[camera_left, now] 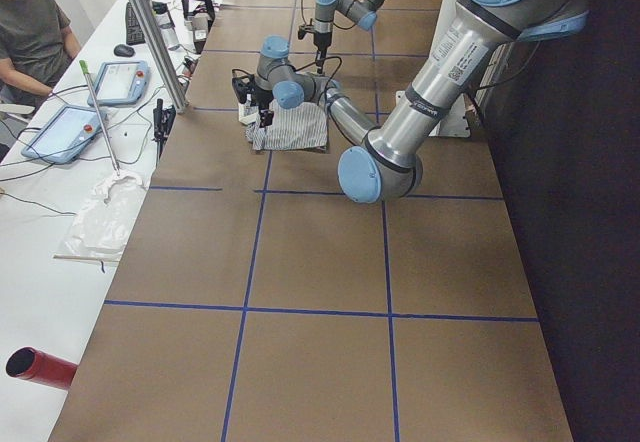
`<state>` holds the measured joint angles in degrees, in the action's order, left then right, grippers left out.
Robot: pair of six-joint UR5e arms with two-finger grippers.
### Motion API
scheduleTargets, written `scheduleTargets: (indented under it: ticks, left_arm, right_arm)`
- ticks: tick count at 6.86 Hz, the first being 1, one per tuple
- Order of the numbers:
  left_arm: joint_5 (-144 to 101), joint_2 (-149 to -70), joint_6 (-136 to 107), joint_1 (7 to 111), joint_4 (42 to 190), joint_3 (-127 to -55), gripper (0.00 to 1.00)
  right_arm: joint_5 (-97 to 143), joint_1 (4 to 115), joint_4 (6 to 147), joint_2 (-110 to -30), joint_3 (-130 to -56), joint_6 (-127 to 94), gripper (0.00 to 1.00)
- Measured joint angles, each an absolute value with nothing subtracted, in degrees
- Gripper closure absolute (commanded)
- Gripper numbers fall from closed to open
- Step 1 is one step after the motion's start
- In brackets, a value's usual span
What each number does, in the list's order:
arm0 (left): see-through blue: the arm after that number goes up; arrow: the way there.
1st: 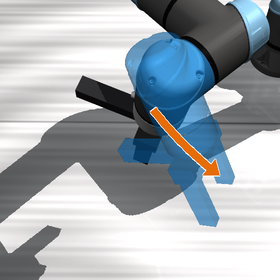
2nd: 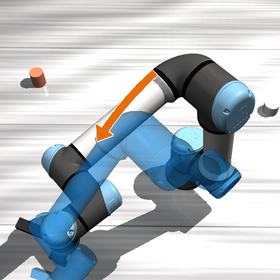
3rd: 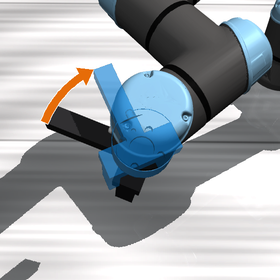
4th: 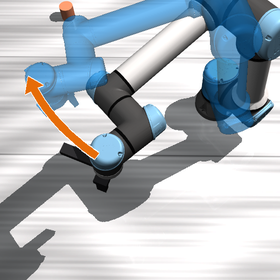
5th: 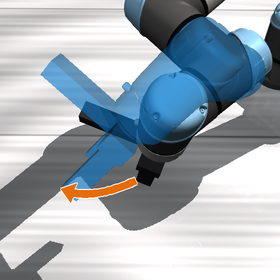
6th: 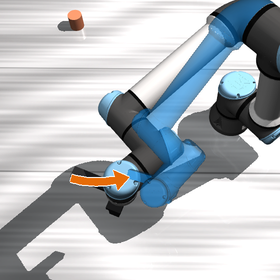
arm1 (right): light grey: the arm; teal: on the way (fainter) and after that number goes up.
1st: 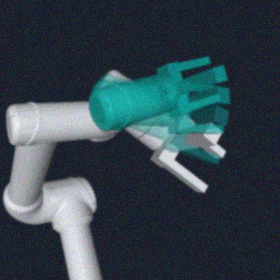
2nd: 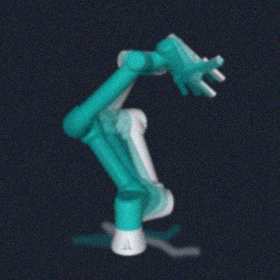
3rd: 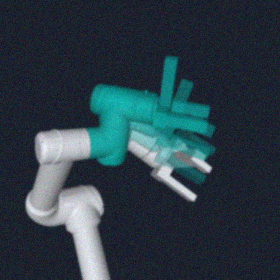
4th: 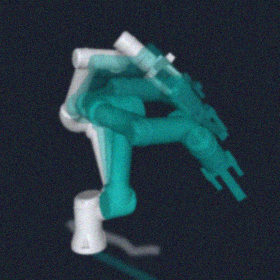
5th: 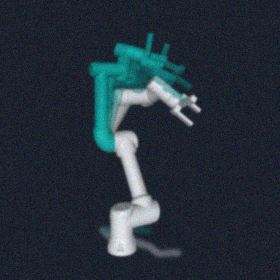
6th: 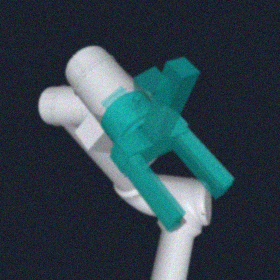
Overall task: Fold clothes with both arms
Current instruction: 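Lower the right gripper to the folded shirt's side edge nearest it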
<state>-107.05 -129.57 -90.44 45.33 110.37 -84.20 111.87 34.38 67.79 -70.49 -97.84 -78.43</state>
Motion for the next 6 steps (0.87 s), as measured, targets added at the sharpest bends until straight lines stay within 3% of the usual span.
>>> scheduleTargets:
  ticks: [1,6]
  left_arm:
    - [-107.1,-129.6,-90.4,45.3,110.4,-84.3,0.0]
    - [-107.0,-129.6,-90.4,45.3,110.3,-84.6,0.0]
  right_arm:
    - [111.9,34.4,67.9,-70.5,-97.7,-78.3,0.0]
    - [112.0,35.0,69.6,-70.5,-96.8,-76.1,0.0]
